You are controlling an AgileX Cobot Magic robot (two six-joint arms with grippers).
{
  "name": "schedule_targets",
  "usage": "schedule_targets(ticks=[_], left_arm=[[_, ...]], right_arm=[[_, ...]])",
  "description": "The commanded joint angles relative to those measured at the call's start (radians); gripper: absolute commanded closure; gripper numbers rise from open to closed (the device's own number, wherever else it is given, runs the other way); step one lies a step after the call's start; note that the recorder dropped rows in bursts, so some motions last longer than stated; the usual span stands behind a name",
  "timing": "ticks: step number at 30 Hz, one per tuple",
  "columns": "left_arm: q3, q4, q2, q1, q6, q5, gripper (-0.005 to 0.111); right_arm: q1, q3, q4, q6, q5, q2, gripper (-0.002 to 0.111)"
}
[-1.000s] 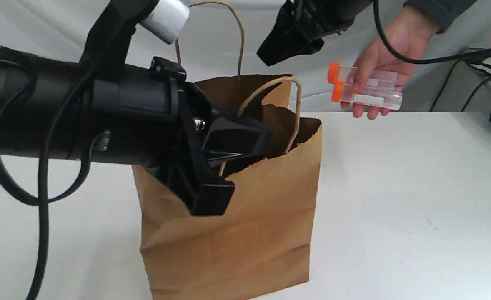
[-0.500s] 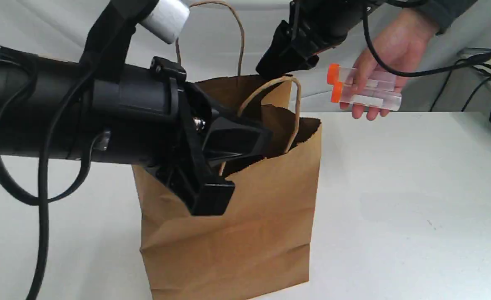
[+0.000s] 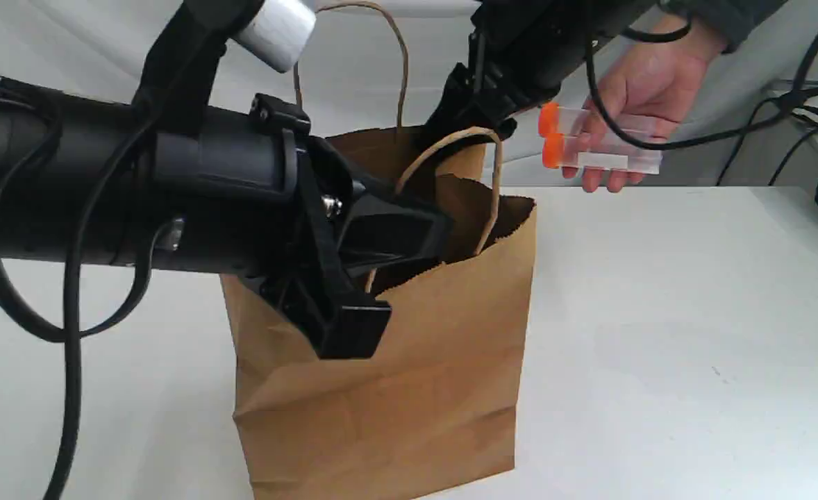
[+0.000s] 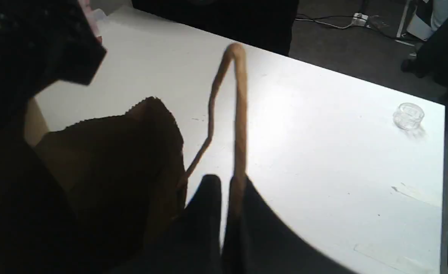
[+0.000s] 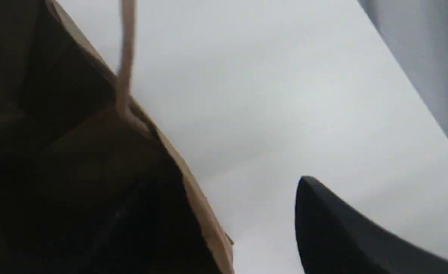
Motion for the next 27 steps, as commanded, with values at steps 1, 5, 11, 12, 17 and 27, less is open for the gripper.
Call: schedule_targets(ticks=[1,5,11,12,17,27], left_arm=[[-0.004,-0.01,-0.003,-0.005,0.002,-0.008,0.107],[-0.004,-0.01,-0.003,-0.005,0.001,-0.013,0.107],[-0.004,-0.01,-0.003,-0.005,0.001,-0.013,0.107],[-0.004,-0.01,-0.003,-0.005,0.001,-0.013,0.107],[-0.046,-0.013,-0.003,-0.005,0.001,0.06,0.107],[-0.19,0.002,-0.003,-0.005,-0.079,0.174,0.107]], right_arm=[[0.0,-0.002,0.023,-0.006,-0.008,0.019,0.055],[0.0,-0.003,0.026,-0.009,-0.038,0.019,0.064],[0.0,-0.003,0.006,0.041,-0.073,0.025,0.108],[0.0,-0.003,0.003,0.099,-0.086,0.027,0.108],[-0.014,-0.007,0.02,0.286,-0.07,0.027,0.108],[-0.122,-0.009,0.216,0.418,0.035,0.033,0.108]])
